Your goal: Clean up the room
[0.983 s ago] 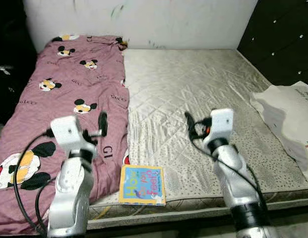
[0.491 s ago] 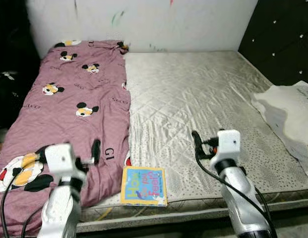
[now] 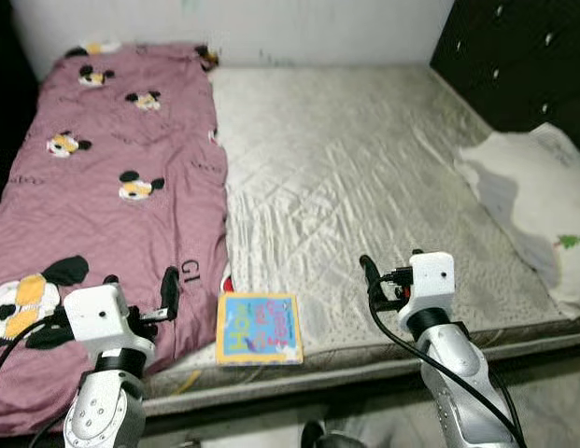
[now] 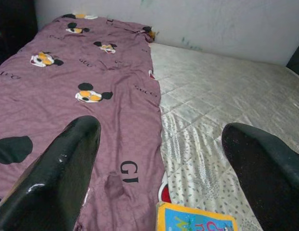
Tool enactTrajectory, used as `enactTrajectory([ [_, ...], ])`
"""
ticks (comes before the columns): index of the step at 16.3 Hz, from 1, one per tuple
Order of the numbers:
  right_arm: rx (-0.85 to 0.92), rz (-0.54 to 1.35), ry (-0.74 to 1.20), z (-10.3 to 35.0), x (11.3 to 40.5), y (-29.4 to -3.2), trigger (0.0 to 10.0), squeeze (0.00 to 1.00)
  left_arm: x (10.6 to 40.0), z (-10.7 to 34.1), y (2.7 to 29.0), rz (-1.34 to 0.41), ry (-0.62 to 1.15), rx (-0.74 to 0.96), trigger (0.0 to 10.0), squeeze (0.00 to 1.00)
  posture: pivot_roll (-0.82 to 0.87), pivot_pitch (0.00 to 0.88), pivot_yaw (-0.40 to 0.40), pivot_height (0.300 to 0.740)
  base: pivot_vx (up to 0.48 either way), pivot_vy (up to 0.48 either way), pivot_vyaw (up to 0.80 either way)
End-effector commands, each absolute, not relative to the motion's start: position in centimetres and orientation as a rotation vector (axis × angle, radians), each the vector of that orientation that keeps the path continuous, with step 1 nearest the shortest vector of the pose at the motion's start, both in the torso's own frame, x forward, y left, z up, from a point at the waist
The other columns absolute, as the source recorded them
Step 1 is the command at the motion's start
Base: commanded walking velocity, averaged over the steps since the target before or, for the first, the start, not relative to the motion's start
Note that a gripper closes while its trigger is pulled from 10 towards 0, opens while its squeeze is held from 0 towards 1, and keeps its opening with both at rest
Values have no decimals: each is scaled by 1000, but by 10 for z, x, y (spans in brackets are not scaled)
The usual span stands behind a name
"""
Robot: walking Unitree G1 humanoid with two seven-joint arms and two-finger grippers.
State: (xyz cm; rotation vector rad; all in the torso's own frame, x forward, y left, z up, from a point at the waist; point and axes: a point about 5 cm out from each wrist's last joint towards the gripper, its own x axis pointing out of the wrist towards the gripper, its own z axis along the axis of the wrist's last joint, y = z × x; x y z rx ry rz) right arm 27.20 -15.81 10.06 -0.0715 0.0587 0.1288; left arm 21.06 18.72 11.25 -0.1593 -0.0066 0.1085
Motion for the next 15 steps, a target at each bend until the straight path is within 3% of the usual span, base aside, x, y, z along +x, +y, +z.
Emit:
enactTrajectory([
  [1, -75, 132, 60, 104, 270, -160, 10000, 0, 213, 118, 185, 107, -11, -163, 10000, 0, -6, 212, -37, 740, 0, 0, 0],
  [4, -76, 145, 61, 105, 276, -156, 10000, 0, 219, 126, 179, 85, -29, -185, 10000, 0, -2, 214, -37, 740, 0, 0, 0],
  [10, -87, 163, 56, 108, 284, -153, 10000, 0, 225, 132, 176, 77, -36, -196, 10000, 0, -4, 202, -37, 671, 0, 0, 0],
  [15, -111, 163, 71, 107, 286, -156, 10000, 0, 230, 132, 170, 61, -35, -211, 10000, 0, -16, 196, -42, 642, 0, 0, 0],
])
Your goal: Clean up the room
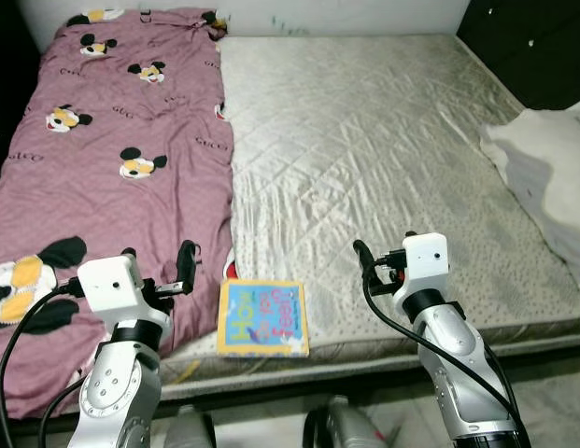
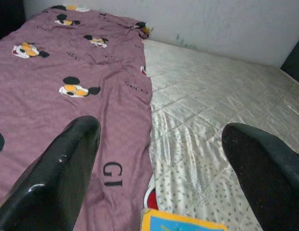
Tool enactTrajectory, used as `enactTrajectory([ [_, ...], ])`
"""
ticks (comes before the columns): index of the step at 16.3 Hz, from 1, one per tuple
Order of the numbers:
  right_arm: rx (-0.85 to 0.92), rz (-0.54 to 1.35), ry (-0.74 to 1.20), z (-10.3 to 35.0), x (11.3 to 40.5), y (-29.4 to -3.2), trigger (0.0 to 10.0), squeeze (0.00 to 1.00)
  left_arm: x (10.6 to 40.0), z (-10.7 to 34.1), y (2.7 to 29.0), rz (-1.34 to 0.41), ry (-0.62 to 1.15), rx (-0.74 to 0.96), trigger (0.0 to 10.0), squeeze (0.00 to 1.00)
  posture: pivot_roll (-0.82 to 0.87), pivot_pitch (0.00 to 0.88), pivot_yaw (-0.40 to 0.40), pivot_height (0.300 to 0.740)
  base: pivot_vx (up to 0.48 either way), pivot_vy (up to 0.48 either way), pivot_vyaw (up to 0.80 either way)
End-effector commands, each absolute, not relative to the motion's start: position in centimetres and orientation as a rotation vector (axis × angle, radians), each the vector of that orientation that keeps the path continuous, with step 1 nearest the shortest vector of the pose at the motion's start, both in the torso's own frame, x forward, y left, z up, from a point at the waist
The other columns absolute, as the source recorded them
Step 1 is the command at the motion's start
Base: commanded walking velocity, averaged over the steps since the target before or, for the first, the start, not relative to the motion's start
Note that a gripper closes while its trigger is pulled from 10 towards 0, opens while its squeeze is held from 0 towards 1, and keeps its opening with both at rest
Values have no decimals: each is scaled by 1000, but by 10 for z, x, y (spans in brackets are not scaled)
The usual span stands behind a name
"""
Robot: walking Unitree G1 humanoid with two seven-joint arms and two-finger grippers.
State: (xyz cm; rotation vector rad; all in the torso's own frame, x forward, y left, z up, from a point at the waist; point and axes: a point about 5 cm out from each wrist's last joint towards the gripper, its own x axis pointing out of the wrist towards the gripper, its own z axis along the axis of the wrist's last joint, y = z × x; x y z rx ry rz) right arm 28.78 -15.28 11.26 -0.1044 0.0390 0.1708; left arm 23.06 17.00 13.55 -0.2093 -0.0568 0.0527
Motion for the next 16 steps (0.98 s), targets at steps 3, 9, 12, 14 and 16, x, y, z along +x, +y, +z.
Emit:
enactTrajectory([
  [3, -112, 179, 64, 108, 287, -155, 10000, 0, 232, 132, 169, 65, -37, -214, 10000, 0, -16, 190, -53, 642, 0, 0, 0],
  [9, -125, 211, 68, 106, 289, -152, 10000, 0, 232, 131, 169, 77, -38, -215, 10000, 0, -14, 179, -58, 612, 0, 0, 0],
  [12, -134, 224, 68, 106, 290, -151, 10000, 0, 234, 132, 168, 77, -46, -212, 10000, 0, -13, 173, -62, 578, 0, 0, 0],
  [14, -142, 233, 57, 107, 292, -149, 10000, 0, 234, 132, 169, 83, -47, -212, 10000, 0, -12, 172, -65, 566, 0, 0, 0],
  [16, -143, 237, 60, 107, 292, -149, 10000, 0, 234, 132, 169, 84, -48, -213, 10000, 0, -11, 175, -64, 566, 0, 0, 0],
])
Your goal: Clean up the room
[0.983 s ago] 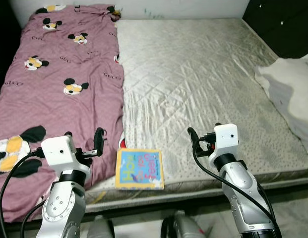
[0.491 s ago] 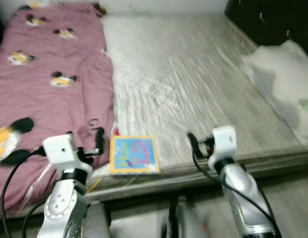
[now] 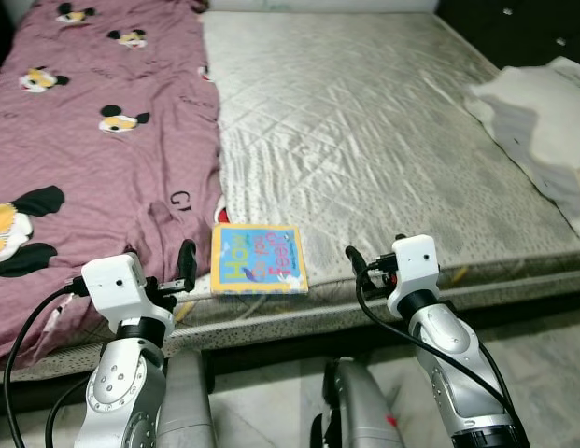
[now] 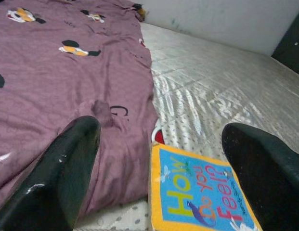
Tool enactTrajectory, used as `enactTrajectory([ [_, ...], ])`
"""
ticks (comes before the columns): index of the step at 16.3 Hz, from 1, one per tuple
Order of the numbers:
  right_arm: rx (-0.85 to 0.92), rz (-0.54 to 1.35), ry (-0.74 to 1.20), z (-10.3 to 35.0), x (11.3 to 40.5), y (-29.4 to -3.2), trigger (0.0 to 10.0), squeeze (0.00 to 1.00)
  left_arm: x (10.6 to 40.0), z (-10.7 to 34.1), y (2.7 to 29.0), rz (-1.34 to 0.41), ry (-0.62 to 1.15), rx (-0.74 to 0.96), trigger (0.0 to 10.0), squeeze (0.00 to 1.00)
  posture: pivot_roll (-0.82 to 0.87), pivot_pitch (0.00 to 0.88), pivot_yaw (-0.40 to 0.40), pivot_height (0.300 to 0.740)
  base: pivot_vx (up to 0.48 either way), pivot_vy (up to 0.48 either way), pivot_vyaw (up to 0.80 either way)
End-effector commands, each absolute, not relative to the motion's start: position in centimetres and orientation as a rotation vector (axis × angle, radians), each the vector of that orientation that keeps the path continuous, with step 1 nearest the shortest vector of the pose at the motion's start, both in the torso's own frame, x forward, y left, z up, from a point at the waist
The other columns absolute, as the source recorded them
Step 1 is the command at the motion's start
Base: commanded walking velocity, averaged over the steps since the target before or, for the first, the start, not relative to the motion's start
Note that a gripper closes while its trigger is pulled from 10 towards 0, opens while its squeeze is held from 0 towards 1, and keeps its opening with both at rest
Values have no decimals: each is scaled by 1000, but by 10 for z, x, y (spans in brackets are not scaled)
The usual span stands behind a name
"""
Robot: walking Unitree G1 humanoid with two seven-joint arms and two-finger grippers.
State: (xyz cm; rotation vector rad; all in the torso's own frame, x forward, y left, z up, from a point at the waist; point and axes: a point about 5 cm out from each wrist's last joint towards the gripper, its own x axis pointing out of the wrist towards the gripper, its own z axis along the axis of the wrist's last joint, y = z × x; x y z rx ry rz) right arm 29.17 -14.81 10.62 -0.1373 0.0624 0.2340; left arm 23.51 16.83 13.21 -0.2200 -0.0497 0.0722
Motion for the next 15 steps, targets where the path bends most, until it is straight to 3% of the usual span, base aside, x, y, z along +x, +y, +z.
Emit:
enactTrajectory([
  [1, -144, 239, 59, 107, 293, -148, 10000, 0, 234, 132, 168, 83, -48, -212, 10000, 0, -10, 178, -65, 557, 0, 0, 0],
  [13, -194, 294, 38, 109, 296, -140, 10000, 0, 239, 136, 165, 60, -64, -209, 10000, 0, -10, 191, -66, 553, 0, 0, 0],
  [15, -204, 302, 36, 108, 296, -138, 10000, 0, 240, 136, 165, 58, -66, -212, 10000, 0, -10, 192, -62, 553, 0, 0, 522],
])
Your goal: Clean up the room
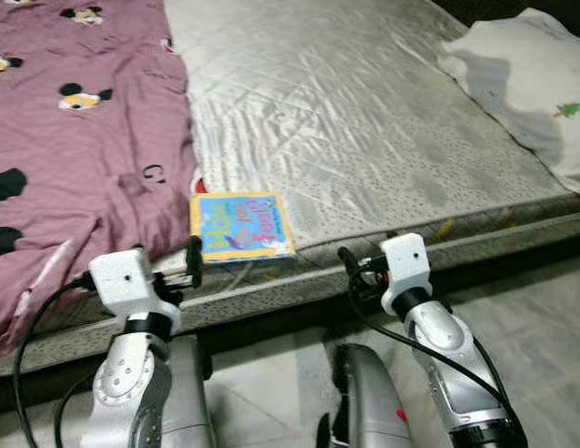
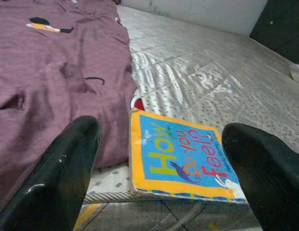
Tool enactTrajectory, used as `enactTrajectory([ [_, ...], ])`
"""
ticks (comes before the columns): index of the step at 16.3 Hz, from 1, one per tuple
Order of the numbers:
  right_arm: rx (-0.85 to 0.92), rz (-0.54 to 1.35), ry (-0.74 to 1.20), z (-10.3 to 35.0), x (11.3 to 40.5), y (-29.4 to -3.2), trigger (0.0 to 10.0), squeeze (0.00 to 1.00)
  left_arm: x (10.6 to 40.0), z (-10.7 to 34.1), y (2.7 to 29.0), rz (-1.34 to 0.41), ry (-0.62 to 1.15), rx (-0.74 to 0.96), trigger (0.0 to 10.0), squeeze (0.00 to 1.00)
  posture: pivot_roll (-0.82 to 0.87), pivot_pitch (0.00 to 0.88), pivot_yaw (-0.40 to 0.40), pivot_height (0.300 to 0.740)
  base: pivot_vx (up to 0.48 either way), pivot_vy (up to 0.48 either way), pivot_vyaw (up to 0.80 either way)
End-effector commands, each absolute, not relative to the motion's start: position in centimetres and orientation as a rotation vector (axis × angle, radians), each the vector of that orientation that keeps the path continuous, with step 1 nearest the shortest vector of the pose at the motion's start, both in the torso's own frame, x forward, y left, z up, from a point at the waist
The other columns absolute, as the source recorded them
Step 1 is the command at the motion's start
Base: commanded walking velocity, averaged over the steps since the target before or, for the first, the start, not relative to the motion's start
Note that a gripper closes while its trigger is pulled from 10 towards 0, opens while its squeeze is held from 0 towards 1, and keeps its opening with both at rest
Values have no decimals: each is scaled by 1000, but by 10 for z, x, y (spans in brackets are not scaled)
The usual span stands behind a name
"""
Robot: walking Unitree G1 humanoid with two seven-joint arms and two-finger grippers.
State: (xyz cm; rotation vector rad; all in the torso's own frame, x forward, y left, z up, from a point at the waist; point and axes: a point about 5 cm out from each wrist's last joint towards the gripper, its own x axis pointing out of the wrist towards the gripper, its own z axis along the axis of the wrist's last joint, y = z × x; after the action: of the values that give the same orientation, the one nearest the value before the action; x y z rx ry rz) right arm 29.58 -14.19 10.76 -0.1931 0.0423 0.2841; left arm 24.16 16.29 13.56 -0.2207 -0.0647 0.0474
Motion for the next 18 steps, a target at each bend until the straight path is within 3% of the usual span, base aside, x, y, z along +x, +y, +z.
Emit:
enactTrajectory([
  [1, -203, 302, 35, 108, 296, -138, 10000, 0, 240, 136, 164, 57, -65, -220, 10000, 0, -10, 191, -63, 553, 0, 0, 444],
  [5, -194, 296, 43, 107, 295, -139, 10000, 0, 241, 136, 163, 50, -61, -235, 10000, 0, -14, 194, -62, 553, 0, 233, 0],
  [12, -200, 307, 34, 108, 295, -139, 10000, 0, 241, 139, 159, 7, -87, -235, 10000, 0, -14, 197, -62, 553, 0, 0, 0],
  [18, -203, 309, 34, 107, 295, -138, 10000, 0, 241, 140, 156, -14, -93, -240, 10000, 0, -17, 198, -65, 553, 342, 0, 0],
])
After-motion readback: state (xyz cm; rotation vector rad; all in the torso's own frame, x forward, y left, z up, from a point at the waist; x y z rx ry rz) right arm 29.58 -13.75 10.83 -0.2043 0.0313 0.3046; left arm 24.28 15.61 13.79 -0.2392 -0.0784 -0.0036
